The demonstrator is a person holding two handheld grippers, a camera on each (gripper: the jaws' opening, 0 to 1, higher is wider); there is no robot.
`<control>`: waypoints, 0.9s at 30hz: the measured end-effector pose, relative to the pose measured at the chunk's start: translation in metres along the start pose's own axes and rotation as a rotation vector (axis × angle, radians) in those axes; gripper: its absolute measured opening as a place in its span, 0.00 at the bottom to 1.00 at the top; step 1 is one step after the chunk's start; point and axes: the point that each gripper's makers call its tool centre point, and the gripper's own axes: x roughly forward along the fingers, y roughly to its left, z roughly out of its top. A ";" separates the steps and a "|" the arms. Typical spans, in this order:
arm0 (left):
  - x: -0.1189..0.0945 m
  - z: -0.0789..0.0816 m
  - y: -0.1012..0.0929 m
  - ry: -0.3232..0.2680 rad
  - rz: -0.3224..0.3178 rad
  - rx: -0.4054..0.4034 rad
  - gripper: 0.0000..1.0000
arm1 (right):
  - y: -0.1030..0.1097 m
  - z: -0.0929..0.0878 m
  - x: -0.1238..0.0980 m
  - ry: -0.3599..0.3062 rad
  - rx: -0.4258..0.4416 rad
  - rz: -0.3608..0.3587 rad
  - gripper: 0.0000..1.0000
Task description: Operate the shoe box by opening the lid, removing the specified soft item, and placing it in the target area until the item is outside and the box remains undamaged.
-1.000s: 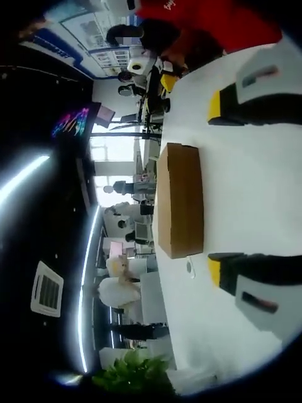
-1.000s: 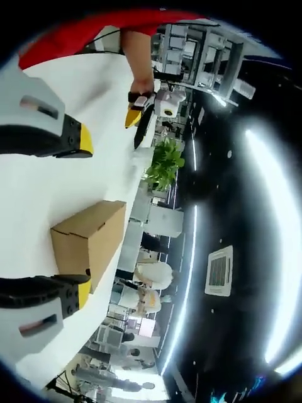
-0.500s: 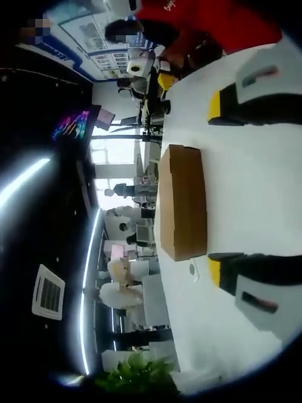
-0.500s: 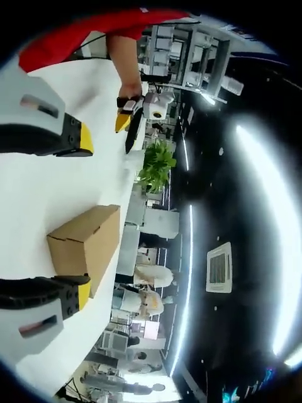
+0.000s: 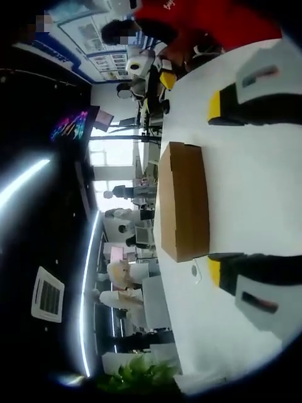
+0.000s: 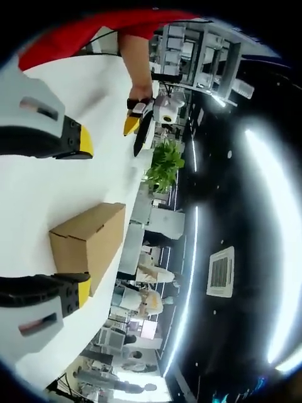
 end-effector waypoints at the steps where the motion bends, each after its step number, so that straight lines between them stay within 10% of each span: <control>1: 0.001 0.000 0.001 0.001 -0.001 0.000 0.85 | 0.000 0.000 0.001 0.004 0.002 0.001 0.75; 27: 0.018 0.001 0.008 0.015 -0.025 0.007 0.85 | -0.006 0.001 0.006 -0.007 0.014 0.002 0.75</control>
